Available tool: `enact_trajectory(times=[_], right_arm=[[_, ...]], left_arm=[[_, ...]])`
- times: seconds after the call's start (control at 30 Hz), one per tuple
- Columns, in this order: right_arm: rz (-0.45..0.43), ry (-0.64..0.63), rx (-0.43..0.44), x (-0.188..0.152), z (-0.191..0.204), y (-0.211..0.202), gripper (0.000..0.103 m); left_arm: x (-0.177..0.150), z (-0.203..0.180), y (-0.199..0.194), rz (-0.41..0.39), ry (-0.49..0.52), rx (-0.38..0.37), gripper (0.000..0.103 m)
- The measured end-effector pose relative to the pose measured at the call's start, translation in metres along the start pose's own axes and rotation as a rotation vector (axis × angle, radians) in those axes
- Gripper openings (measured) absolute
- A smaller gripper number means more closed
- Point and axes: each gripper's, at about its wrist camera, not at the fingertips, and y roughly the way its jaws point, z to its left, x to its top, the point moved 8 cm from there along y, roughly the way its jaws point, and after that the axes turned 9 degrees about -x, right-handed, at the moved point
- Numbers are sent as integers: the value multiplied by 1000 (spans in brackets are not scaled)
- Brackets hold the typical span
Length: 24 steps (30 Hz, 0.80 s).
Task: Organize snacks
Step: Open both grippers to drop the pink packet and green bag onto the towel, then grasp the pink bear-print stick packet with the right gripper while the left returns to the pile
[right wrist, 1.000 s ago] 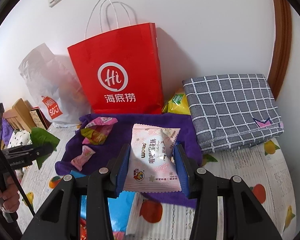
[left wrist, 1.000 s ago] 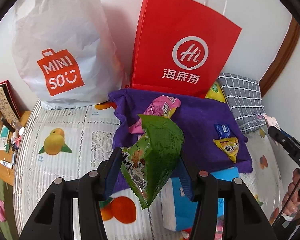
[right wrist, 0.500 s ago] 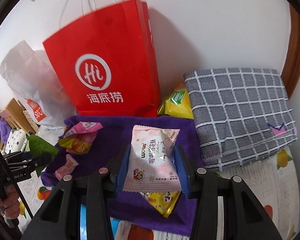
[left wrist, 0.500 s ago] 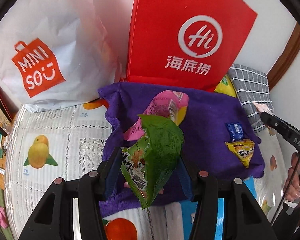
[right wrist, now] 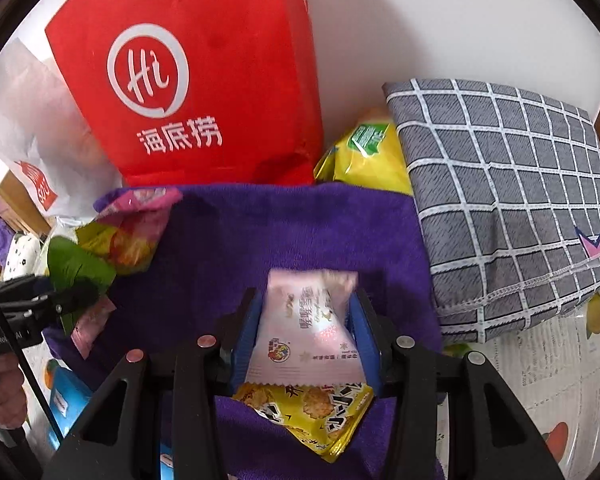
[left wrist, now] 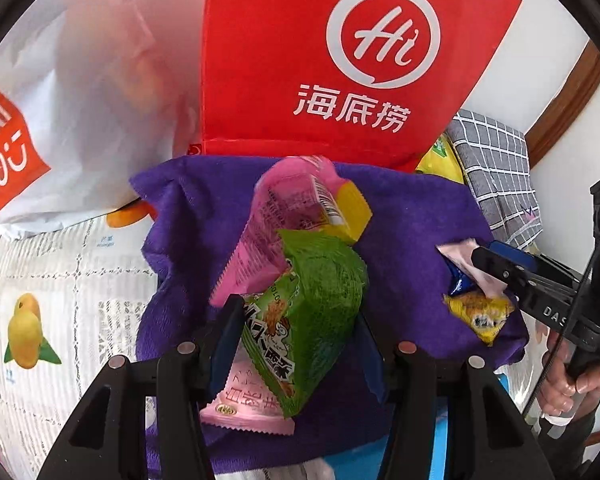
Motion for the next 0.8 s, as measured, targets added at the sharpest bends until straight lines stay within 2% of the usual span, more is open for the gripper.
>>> enact_trajectory(times=[0.07,0.13,0.23,0.33,0.53,0.7,0.8], right_arm=[[6,3,9,-1,0,-1,46],[10,5,27,-1,2,-4,54],[-29,13,47,3,3,-25,64],[-86,13,31,3,3,-48,70],[-144,8,-10,-10,3,-88,72],[-152,27,-37,-40,6,-116,72],[-146,39,-44,-58,11,-129,76]], left_arm=[[1,-1,0,-2,-8,-12,52],[2,-3,-1,-3,-25,-53,52],[1,-5,-6,3,-48,-75,65],[-1,-7,-15,-10,-39,-54,69],[-16,-14,-41,-31,-14,-30,69],[-40,-20,-70,-45,4,-3,69],[-55,-24,-90,-68,5,9,69]])
